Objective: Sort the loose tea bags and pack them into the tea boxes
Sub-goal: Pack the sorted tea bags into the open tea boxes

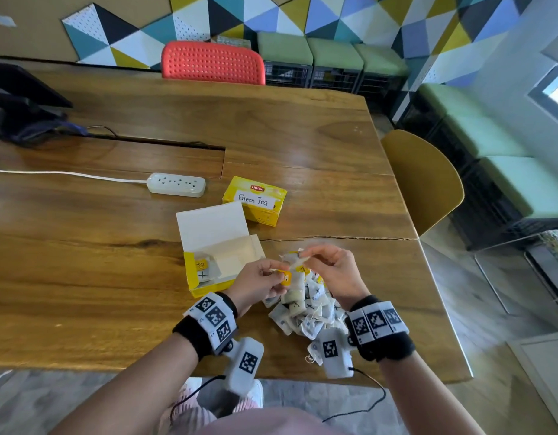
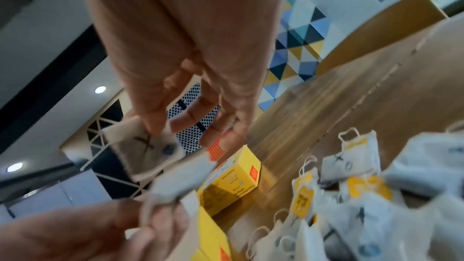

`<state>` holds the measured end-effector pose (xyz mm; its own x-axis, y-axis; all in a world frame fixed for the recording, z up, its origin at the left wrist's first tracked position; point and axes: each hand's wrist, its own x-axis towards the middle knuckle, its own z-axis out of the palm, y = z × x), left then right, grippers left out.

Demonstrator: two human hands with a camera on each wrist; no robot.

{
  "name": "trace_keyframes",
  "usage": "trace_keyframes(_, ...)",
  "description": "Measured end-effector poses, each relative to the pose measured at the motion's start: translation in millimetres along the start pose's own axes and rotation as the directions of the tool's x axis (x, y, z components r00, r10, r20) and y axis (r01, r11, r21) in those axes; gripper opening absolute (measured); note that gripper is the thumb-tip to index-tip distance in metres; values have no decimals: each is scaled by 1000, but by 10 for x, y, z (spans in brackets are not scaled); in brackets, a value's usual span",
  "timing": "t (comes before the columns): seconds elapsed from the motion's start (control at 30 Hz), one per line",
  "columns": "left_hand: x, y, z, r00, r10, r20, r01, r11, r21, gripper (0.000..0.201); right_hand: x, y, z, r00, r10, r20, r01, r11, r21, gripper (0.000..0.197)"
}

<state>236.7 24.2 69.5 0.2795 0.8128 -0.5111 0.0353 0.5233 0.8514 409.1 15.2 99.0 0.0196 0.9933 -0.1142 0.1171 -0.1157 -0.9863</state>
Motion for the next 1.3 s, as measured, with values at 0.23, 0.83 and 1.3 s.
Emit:
trace_keyframes(0.23,-5,125,-53,996,-85,32,89,979,-185,26,41,81,-161,968,12,249,83,927,-365,40)
trace_keyframes(0.83,-42,112,-234,942,297,-155,-257,937,235,26,111,198,97,965,115,234,-42,954,-296,22)
trace_keyframes(1.3,-43,-120,-1324,805,141,-576,279,767,578,76,533,82,1343,972,179,155,-74,854,-516,16)
